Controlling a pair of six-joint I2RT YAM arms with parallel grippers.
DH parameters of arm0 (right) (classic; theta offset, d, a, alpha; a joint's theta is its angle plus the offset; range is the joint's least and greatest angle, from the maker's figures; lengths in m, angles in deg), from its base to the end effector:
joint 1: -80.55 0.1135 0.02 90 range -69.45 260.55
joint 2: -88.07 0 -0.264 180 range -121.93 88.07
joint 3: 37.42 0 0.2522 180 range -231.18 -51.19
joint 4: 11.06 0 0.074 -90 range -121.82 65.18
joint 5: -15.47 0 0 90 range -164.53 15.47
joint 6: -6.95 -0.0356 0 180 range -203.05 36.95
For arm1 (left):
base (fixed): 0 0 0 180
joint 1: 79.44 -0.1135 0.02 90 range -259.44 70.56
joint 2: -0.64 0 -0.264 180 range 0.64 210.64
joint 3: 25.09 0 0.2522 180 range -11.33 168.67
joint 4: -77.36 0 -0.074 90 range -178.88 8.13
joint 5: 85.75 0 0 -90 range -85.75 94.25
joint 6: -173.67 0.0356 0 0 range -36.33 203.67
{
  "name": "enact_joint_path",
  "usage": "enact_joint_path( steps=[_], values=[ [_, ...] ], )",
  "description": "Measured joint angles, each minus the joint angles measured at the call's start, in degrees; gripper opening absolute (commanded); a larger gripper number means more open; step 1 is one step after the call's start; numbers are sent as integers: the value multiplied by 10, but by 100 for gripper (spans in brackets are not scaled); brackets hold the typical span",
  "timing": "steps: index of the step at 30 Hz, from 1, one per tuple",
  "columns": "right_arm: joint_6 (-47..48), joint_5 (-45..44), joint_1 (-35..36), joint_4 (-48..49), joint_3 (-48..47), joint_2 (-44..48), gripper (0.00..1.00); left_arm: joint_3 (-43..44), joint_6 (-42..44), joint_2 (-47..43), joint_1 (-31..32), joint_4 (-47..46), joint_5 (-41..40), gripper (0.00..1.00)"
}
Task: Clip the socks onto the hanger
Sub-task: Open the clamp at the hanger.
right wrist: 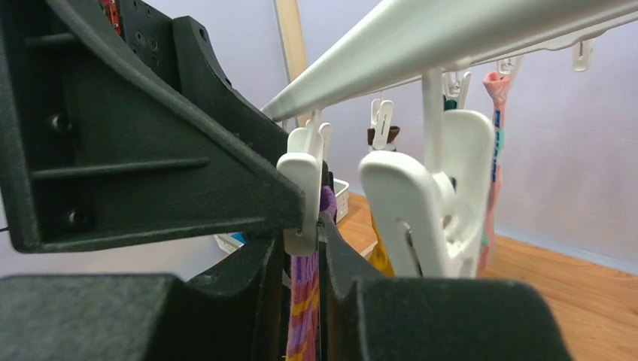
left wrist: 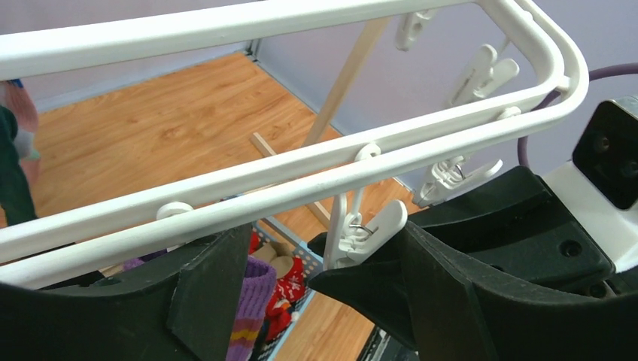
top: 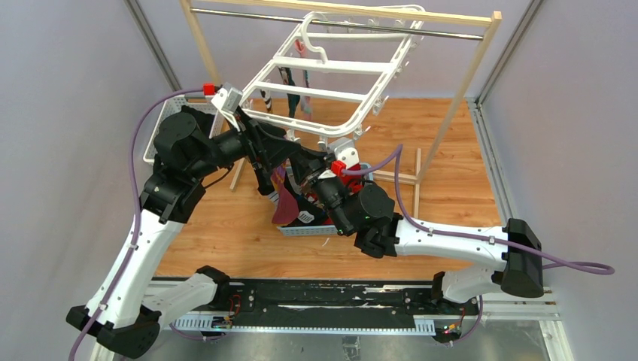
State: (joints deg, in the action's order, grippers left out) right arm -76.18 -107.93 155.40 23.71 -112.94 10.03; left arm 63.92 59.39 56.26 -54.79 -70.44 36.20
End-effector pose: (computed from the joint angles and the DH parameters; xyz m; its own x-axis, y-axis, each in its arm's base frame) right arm 0.0986 0.2892 0.4160 0.2203 0.4315 -0.8748 -0.6626 0.7244 0.1905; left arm 0.1609 -0.0946 0.4723 -0.3260 -0.2343 -0.9159 0.7687 0.4983 -0.4011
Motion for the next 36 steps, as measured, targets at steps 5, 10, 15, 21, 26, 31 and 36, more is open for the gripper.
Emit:
enact_joint_path(
  steps=[5, 10, 15, 21, 26, 31, 36],
  values=[
    [-9, 0, 0, -4, 0, -1, 0, -1, -3, 0, 3, -4, -21, 69],
    [-15, 0, 0, -5, -1, -1, 0, 3, -14, 6, 3, -8, -24, 61],
    [-17, 0, 0, -14, -3, -1, 0, 3, -26, 10, 4, -14, -23, 55],
    [-22, 0, 0, -21, -5, -1, 0, 3, -34, 15, 6, -18, -20, 52],
    [-27, 0, 0, -22, -5, -1, 0, 3, -33, 16, 6, -19, -20, 38],
    [-28, 0, 0, -25, -5, -1, 13, 3, -33, 16, 7, -24, -22, 12],
    [-31, 5, 0, -27, -4, 2, 40, 3, -33, 15, 6, -26, -34, 6]
  ],
)
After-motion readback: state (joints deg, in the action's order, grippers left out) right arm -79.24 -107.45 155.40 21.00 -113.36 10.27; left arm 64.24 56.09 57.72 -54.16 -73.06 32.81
